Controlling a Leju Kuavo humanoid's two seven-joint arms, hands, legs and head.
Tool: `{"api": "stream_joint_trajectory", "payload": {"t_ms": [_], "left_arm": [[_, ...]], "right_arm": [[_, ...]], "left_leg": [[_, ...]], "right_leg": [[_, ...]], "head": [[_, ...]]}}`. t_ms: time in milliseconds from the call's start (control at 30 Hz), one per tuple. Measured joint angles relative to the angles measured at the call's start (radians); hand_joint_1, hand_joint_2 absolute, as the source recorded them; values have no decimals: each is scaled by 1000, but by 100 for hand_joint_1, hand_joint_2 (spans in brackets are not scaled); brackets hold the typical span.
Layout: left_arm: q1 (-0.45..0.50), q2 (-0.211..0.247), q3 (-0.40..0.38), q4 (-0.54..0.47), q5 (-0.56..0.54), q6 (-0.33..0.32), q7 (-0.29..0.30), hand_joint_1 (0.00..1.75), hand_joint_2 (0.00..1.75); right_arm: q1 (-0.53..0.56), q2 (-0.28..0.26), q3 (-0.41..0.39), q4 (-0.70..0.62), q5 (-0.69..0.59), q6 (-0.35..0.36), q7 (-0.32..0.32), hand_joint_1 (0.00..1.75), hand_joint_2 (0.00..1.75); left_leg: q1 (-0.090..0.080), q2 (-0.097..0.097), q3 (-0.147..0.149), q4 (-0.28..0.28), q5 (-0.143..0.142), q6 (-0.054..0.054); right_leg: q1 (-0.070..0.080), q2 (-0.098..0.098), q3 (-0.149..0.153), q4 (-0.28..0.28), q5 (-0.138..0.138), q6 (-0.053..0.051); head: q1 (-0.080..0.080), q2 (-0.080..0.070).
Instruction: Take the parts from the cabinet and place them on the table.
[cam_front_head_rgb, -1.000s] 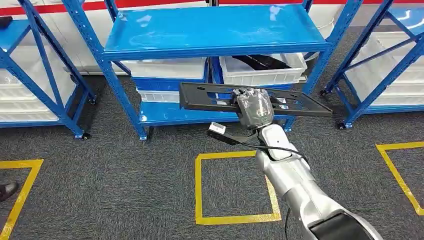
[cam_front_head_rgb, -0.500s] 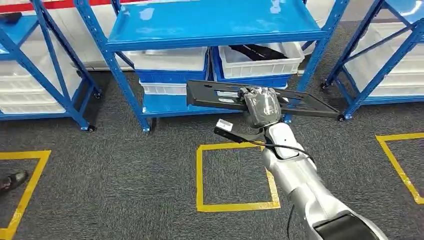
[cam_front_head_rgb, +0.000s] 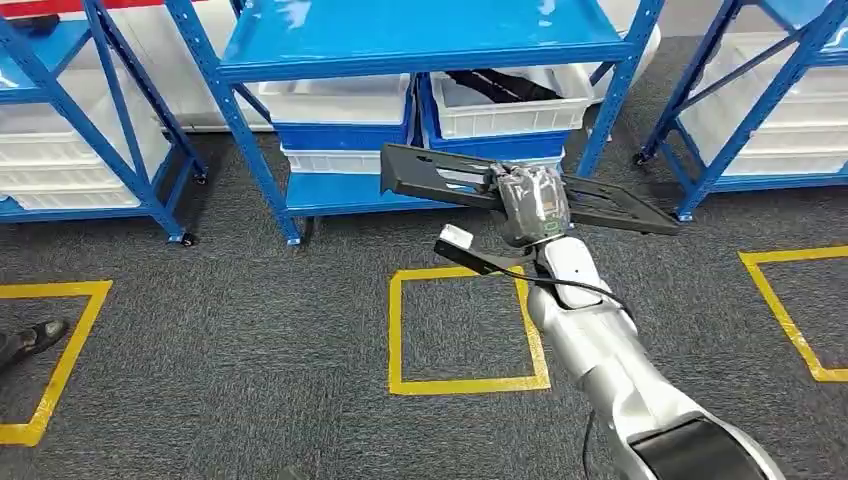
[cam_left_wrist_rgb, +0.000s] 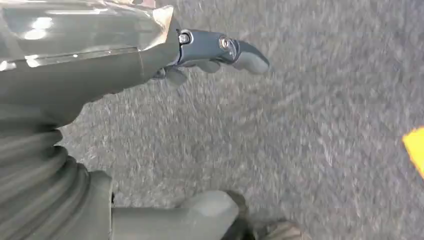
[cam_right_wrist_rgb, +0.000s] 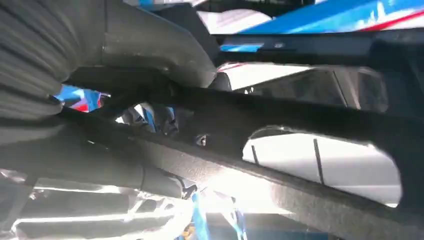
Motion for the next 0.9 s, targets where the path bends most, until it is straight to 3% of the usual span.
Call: {"api": "stream_joint_trajectory", "payload": {"t_ms": [33,67,100,133,167,200,233,267,300,333,367,400,433,500,533,567,633,667,700,733,767,800,833,867,900], "left_arm": [[1,-1,0,0,0,0,1,0,175],[1,-2,1,1,0,-1,1,0,175],[0,-3,1,1,0,-1,2,0,175],[-1,-4,1,1,0,-1,2,0,175],[-1,-8,1,1,-1,-3,2,0,175],[0,-11,1,1,-2,-3,2,0,175],[0,-13,1,1,-2,-3,3,0,175],[0,-15,1,1,-2,-3,3,0,175],[0,-16,1,1,-2,-3,3,0,175],[0,-16,1,1,-2,-3,3,0,175],[0,-16,1,1,-2,-3,3,0,175],[-1,-12,1,0,-2,-3,3,0,175],[-1,-16,1,0,-2,-3,3,0,175],[1,-16,1,0,-3,-3,3,0,175],[4,-15,1,1,-3,-3,3,0,175],[7,-15,1,4,-3,-3,3,0,175],[10,-15,1,4,-3,-3,5,0,175],[10,-15,1,4,-3,-3,5,0,175],[9,-15,1,4,-3,-3,5,0,175],[9,-15,1,4,-3,-3,5,0,175],[9,-15,1,4,-3,-3,5,0,175],[9,-15,1,4,-3,-3,5,0,175],[7,-15,1,4,-3,-3,5,0,175],[5,-15,1,4,-3,-3,5,0,175],[0,-13,1,2,-5,-3,5,0,175]], "right_arm": [[0,-1,-1,0,0,0,0,175,175],[0,-8,-4,3,0,0,0,175,175],[-3,-8,-6,4,0,0,-1,175,175],[-5,-14,-8,6,-1,-1,-3,175,175],[-5,-18,-11,8,-4,-2,-3,175,175],[-4,-22,-14,10,-5,-3,-4,175,175],[-3,-24,-15,12,-8,-4,-5,175,175],[-2,-27,-16,15,-9,-5,-7,175,175],[-1,-29,-16,17,-11,-7,-10,175,175],[-1,-32,-16,18,-12,-8,-11,175,175],[-2,-33,-16,18,-13,-9,-12,175,175],[-4,-33,-17,18,-13,-10,-12,175,175],[-4,-32,-18,17,-13,-11,-13,175,175],[-1,-33,-18,18,-13,-12,-14,175,175],[5,-33,-18,20,-13,-13,-14,175,175],[7,-34,-18,23,-14,-15,-14,175,175],[8,-33,-18,24,-14,-16,-14,175,175],[7,-32,-18,24,-14,-17,-14,175,175],[7,-33,-18,24,-14,-17,-14,175,175],[7,-34,-18,25,-14,-17,-15,175,175],[8,-34,-18,25,-15,-17,-16,175,175],[8,-34,-18,26,-15,-17,-17,175,175],[8,-35,-19,25,-16,-17,-17,175,175],[7,-36,-22,25,-18,-18,-18,175,175],[6,-35,-25,23,-19,-18,-18,175,175]], "left_leg": [[0,1,-13,-20,22,7],[17,9,-9,-45,56,-5],[19,7,-20,-56,72,-6],[24,10,-43,-56,95,-5],[28,10,-60,-55,111,-15],[30,11,-82,-55,127,-21],[36,13,-103,-52,143,-28],[44,15,-128,-49,160,-37],[53,17,-152,-43,173,-47],[61,19,-175,-31,183,-56],[68,19,-197,-14,190,-67],[62,18,-219,5,194,-75],[60,19,-230,17,201,-83],[60,17,-241,11,232,-87],[64,16,-243,4,247,-93],[72,14,-253,8,236,-99],[73,8,-278,96,98,-105],[73,5,-292,170,39,-108],[73,5,-304,246,-2,-111],[73,5,-306,309,-17,-111],[73,5,-293,333,-1,-109],[72,4,-263,319,30,-105],[72,3,-206,268,65,-96],[68,-1,-140,197,70,-84],[63,-5,-67,107,28,-70]], "right_leg": [[8,1,2,-19,19,6],[11,2,-8,-10,2,2],[11,6,-18,6,-40,-3],[8,7,-35,64,-113,-12],[1,7,-46,141,-171,-11],[-6,7,-56,215,-200,-2],[-14,6,-61,279,-196,15],[-23,6,-52,312,-162,41],[-31,6,-22,299,-123,67],[-37,6,26,249,-97,86],[-46,5,91,169,-102,94],[-44,6,163,75,-170,94],[-22,10,192,8,-213,71],[-25,10,168,21,-204,50],[-27,8,150,24,-195,36],[-38,3,147,23,-181,19],[-32,1,115,23,-150,-7],[-29,1,98,24,-136,-10],[-25,1,82,24,-123,-11],[-22,1,65,25,-109,-12],[-20,1,47,25,-95,-12],[-18,1,30,25,-81,-11],[-15,3,12,25,-65,-9],[-14,4,0,25,-53,-6],[-16,3,-4,25,-42,-3]], "head": [[0,0],[-4,0],[-3,0],[4,0],[7,0],[6,0],[7,0],[6,0],[6,0],[7,0],[7,0],[11,0],[12,0],[-3,0],[-2,0],[-2,0],[-7,0],[-8,0],[-8,0],[-7,0],[-7,0],[-8,0],[-8,0],[-8,0],[-7,0]]}}
